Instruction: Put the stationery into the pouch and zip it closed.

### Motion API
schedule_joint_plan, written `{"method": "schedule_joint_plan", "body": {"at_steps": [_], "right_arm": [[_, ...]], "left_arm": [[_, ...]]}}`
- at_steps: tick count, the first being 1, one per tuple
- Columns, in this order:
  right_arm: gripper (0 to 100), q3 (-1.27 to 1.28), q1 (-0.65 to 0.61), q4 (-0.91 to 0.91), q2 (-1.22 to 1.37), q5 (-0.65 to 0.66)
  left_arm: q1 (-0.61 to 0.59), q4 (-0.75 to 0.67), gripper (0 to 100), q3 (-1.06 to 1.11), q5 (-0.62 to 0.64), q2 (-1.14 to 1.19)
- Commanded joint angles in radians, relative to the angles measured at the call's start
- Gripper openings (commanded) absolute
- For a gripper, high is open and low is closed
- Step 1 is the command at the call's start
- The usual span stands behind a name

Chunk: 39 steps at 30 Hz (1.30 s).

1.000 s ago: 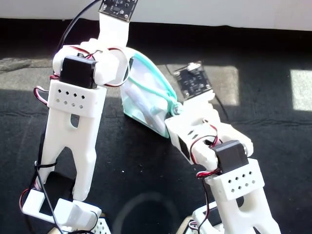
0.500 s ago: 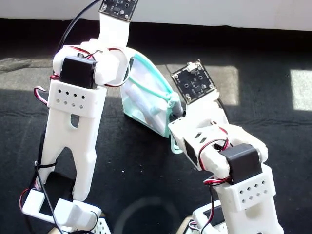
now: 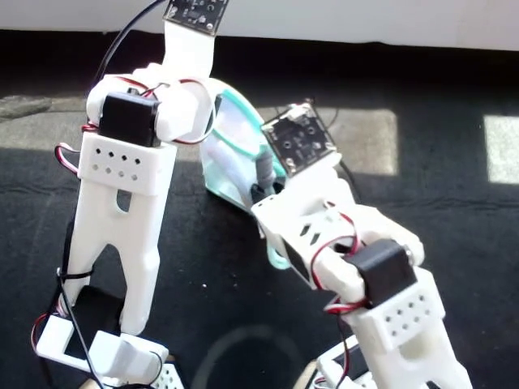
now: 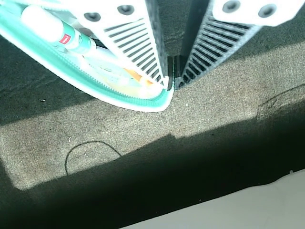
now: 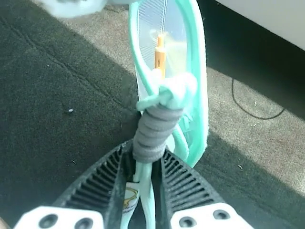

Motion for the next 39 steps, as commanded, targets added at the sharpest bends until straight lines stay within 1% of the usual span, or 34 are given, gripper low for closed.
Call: {"method": "schedule_joint_plan", "body": {"at_steps": [1,4,5,15,18,21,25,27,29,35,37,39], "right_arm": [[6.7,0.004,-0.016,-0.025,0.016,-0.014],[19.0,0.001,-0.016,-0.025,0.025,-0.014],[21.4,0.001,-0.016,-0.027,0.025,-0.014],[20.3,-0.002,-0.013,-0.061,0.027,-0.015],[20.5,-0.002,0.033,-0.054,0.027,-0.017],[20.5,-0.002,0.108,-0.053,0.027,-0.018],[21.7,-0.002,0.150,-0.053,0.027,-0.138],[25.7,-0.002,0.150,-0.053,0.027,-0.186],[28.6,-0.002,0.150,-0.054,0.027,-0.206],[28.5,0.007,0.150,-0.059,0.036,-0.187],[28.4,0.008,0.150,-0.053,0.036,-0.129],[26.0,0.010,0.151,-0.050,0.028,-0.064]], "left_arm": [[0.036,0.043,1,0.021,0.000,0.101],[0.033,0.043,1,0.021,0.000,0.101],[0.033,0.043,1,0.021,0.000,0.101],[0.033,0.043,1,0.021,0.000,0.101],[0.033,0.043,1,0.021,0.000,0.101],[0.033,0.043,1,0.021,0.000,0.101],[0.033,0.043,1,0.021,0.000,0.101],[0.033,0.043,1,0.021,0.000,0.101],[0.033,0.043,1,0.021,0.000,0.101],[0.031,0.043,1,0.021,0.000,0.101],[0.031,0.043,1,0.021,0.000,0.101],[0.031,0.043,1,0.021,0.000,0.101]]}}
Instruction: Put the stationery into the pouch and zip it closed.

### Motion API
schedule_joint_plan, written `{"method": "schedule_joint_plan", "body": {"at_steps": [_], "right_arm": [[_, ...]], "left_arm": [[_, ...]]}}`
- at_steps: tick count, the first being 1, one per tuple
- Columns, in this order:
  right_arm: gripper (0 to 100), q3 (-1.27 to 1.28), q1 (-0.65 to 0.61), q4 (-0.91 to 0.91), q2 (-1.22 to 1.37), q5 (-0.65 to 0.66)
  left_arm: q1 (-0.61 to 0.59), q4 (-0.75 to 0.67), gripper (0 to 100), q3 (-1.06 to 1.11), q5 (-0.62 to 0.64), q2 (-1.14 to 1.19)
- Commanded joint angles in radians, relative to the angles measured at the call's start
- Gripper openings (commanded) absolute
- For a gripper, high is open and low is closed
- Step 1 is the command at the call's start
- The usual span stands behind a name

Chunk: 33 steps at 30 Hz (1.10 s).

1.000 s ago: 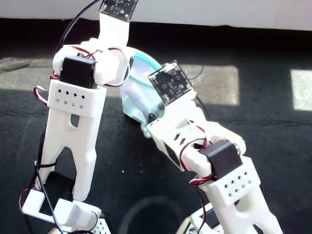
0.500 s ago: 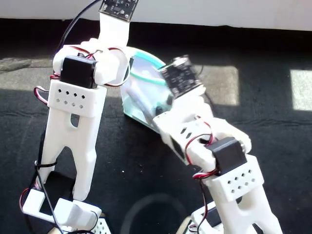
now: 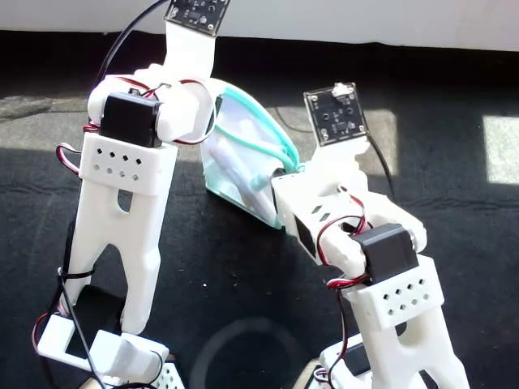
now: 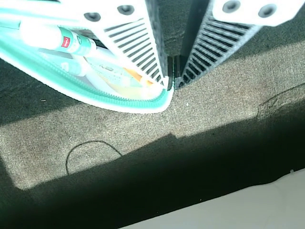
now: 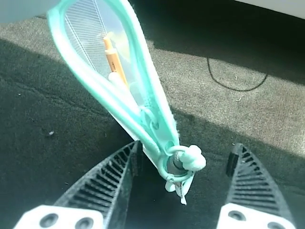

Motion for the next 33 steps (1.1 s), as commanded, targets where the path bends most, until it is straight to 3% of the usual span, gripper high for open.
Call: {"method": "schedule_joint_plan", "body": {"at_steps": [1,5,12,25,29,31,33], "right_arm": [[23.8,-0.004,0.016,0.002,-0.008,0.114],[18.7,-0.013,0.016,0.111,-0.008,0.236],[18.7,-0.004,0.016,0.188,0.001,0.238],[18.7,0.226,0.030,-0.171,-0.005,0.233],[18.3,0.234,0.081,-0.194,-0.008,0.235],[15.2,0.231,0.101,-0.193,-0.013,0.241],[6.0,0.228,0.110,-0.191,-0.041,0.241]], "left_arm": [[0.031,0.043,1,0.021,0.000,0.101],[0.031,0.043,1,0.021,0.000,0.101],[0.031,0.043,1,0.021,0.000,0.101],[0.031,0.043,1,0.021,0.000,0.101],[0.031,0.043,1,0.021,0.000,0.101],[0.031,0.043,1,0.021,0.000,0.101],[0.031,0.043,1,0.021,0.000,0.101]]}}
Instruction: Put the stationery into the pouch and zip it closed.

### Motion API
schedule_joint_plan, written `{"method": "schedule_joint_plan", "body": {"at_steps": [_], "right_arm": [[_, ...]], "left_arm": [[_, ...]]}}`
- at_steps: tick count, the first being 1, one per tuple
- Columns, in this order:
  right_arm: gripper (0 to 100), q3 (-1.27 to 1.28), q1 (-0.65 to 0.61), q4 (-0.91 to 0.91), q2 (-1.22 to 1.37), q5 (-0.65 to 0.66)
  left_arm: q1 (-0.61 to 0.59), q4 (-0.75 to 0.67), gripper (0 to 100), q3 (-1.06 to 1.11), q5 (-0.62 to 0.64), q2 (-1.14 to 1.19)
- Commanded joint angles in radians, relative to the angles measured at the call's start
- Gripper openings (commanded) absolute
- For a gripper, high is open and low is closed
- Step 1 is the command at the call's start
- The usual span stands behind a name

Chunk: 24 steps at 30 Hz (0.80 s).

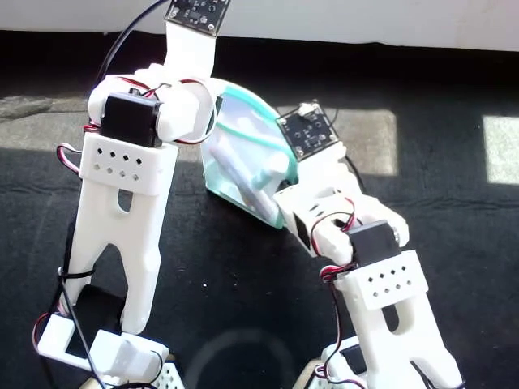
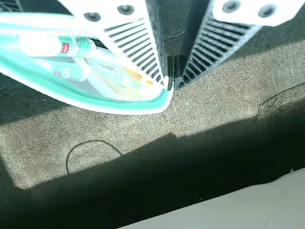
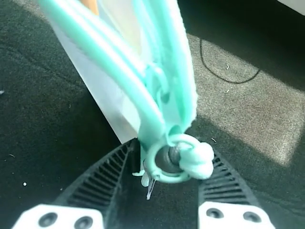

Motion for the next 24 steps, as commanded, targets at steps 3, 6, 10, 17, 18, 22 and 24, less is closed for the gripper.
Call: {"method": "schedule_joint_plan", "body": {"at_steps": [3,6,10,17,18,22,24], "right_arm": [[1.9,-0.016,0.031,-0.016,-0.105,0.012],[0.8,-0.016,0.031,0.018,-0.182,0.012],[0.7,-0.016,0.031,0.108,-0.254,0.012],[0.7,-0.016,-0.077,0.154,-0.289,0.011],[0.7,-0.016,-0.096,0.150,-0.289,0.011],[0.7,-0.021,-0.113,0.134,-0.294,0.011],[0.7,-0.054,-0.113,0.163,-0.294,0.012]], "left_arm": [[0.031,0.043,1,0.021,0.000,0.101],[0.031,0.043,1,0.021,0.000,0.101],[0.031,0.043,1,0.021,0.000,0.101],[0.031,0.043,1,0.021,0.000,0.101],[0.031,0.043,1,0.021,0.000,0.101],[0.031,0.043,1,0.021,0.000,0.101],[0.031,0.043,1,0.021,0.000,0.101]]}}
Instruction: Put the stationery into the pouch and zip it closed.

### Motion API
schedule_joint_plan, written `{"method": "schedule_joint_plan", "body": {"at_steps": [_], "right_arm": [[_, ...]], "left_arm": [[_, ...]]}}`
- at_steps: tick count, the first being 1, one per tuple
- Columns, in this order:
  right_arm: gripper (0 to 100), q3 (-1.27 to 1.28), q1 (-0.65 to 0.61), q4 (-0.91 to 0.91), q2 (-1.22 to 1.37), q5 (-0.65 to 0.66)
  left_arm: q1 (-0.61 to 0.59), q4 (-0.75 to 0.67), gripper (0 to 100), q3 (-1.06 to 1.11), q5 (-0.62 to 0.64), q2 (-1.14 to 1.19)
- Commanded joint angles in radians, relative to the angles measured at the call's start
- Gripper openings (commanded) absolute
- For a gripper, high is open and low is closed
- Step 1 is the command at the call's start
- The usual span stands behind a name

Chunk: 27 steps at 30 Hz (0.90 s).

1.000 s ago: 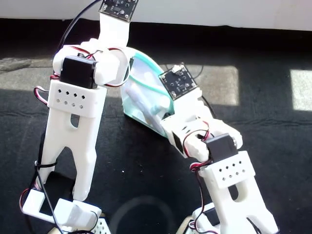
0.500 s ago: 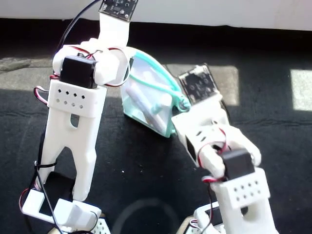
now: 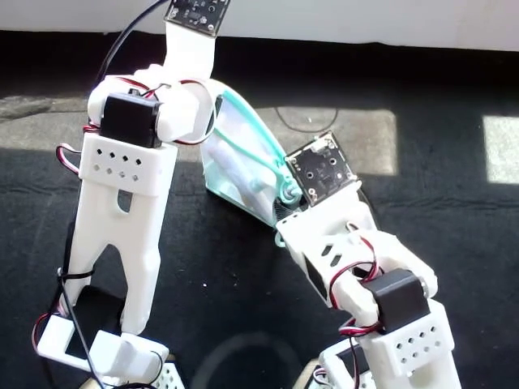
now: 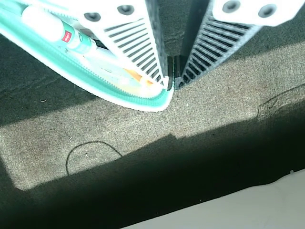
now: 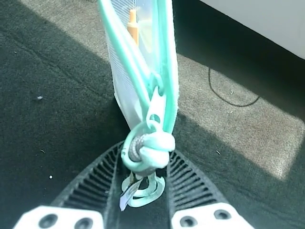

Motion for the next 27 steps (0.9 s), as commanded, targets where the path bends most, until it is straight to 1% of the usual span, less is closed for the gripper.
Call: {"method": "schedule_joint_plan", "body": {"at_steps": [1,5,8,16,20,23,27], "right_arm": [[0.7,-0.079,-0.015,0.031,-0.016,0.012],[0.7,-0.180,-0.015,0.068,-0.015,0.012],[0.7,-0.211,-0.013,0.068,-0.013,0.012],[0.7,-0.211,-0.013,0.059,-0.010,0.012],[0.7,-0.209,-0.013,0.065,0.042,0.012],[1.2,-0.211,-0.015,0.039,0.096,0.006],[1.3,-0.211,-0.015,-0.053,0.179,0.006]], "left_arm": [[0.030,0.043,1,0.021,0.000,0.101],[0.030,0.043,1,0.021,0.000,0.101],[0.030,0.043,1,0.021,0.000,0.101],[0.030,0.046,1,0.021,0.000,0.090],[0.033,0.054,1,0.021,0.000,0.090],[0.035,0.054,1,0.021,0.000,0.090],[0.031,0.054,1,0.021,0.000,0.090]]}}
